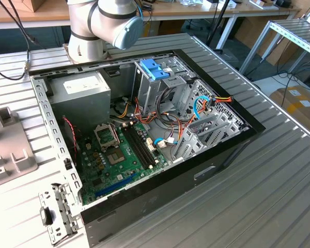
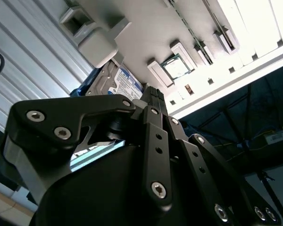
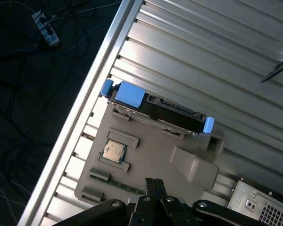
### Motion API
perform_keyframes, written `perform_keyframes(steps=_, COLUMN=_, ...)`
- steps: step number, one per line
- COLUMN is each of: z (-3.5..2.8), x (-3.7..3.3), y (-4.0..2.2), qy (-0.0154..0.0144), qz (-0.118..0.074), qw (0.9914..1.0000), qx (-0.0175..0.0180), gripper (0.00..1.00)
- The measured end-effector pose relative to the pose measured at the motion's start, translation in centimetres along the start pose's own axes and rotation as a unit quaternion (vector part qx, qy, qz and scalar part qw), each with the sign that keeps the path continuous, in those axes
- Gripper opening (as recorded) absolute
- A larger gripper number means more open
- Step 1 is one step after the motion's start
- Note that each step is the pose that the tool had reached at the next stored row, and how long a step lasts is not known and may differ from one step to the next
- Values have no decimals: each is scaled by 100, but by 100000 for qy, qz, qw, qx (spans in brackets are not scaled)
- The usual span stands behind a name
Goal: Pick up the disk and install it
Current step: 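Pick up the disk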
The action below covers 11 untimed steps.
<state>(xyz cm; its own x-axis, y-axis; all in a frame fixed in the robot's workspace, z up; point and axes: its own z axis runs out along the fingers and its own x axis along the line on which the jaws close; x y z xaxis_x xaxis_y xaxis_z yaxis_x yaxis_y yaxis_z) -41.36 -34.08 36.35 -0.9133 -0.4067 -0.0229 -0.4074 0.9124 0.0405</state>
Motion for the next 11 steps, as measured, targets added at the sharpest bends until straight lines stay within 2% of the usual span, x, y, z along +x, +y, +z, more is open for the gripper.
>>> perform_keyframes(steps=5, z=2, x=-7, y=-3, qy=91, qz=-2308, qw=99973, qx=-54, gripper=11)
perform_keyframes(steps=9, z=4, x=-13, y=-6, qy=196, qz=-4954, qw=99877, qx=-113, gripper=11)
perform_keyframes(steps=11, z=5, x=-14, y=-7, qy=224, qz=-5574, qw=99844, qx=-127, gripper=11)
